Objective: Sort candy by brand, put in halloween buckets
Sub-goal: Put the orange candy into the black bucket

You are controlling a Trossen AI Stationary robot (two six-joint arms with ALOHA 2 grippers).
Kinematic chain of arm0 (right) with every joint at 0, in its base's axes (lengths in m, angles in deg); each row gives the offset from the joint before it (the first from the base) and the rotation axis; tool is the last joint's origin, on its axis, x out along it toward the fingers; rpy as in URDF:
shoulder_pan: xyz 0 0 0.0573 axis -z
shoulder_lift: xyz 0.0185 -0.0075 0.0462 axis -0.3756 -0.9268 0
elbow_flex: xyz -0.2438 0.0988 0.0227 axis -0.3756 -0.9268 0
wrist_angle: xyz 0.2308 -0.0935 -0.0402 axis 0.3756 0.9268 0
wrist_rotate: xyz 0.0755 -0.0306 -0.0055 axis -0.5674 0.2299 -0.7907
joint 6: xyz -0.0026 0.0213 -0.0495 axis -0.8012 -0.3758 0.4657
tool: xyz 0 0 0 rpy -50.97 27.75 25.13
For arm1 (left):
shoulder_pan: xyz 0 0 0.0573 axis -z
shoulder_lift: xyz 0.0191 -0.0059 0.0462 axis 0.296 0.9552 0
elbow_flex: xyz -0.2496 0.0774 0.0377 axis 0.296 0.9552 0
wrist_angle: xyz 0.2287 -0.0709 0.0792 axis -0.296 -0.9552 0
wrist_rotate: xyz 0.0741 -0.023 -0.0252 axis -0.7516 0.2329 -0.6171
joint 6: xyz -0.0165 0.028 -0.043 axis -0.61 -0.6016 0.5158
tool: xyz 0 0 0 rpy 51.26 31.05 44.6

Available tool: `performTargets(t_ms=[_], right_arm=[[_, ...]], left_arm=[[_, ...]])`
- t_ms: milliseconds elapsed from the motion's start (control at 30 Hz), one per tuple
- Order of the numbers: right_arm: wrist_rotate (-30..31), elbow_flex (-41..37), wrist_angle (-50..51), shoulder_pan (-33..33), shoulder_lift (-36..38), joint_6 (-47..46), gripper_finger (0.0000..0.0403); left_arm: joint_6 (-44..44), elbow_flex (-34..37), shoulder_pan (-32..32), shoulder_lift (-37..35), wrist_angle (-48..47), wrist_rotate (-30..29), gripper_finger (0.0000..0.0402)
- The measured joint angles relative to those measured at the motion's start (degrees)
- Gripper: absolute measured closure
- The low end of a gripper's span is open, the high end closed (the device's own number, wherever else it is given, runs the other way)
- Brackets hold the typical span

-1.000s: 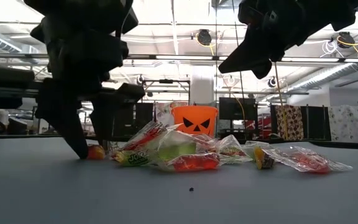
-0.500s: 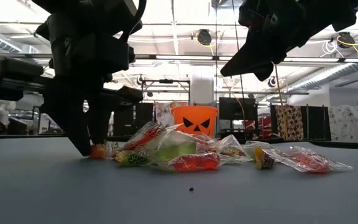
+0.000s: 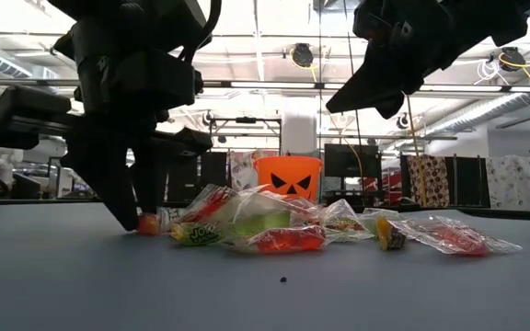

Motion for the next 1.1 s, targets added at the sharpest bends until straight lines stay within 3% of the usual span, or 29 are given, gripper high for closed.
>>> performTargets(t_ms=[300, 567, 767, 900, 1100], right_arm=[[0.0, 0.0, 0.0, 0.0, 0.0, 0.0, 0.0403], [0.0, 0.0, 0.0, 0.0, 0.0, 0.0, 0.0403], [0.0, 0.0, 0.0, 0.0, 0.0, 0.0, 0.0403], [0.0, 0.0, 0.0, 0.0, 0.0, -0.3, 0.0403], [0.0, 0.0, -0.1, 0.0, 0.0, -0.6, 0.0403]], left_arm=[[0.0, 0.0, 0.1, 0.0, 0.0, 0.8, 0.0364], [3.5, -0.4, 0.1, -0.7, -1.3, -0.3, 0.0346], [7.5, -4.0, 1.5, -6.1, -7.7, -2.2, 0.0349], [6.2, -6.4, 3.6, -12.4, -10.5, -10.8, 0.0350], [-9.7, -9.4, 6.4, -20.8, -8.3, -37.0, 0.0351]])
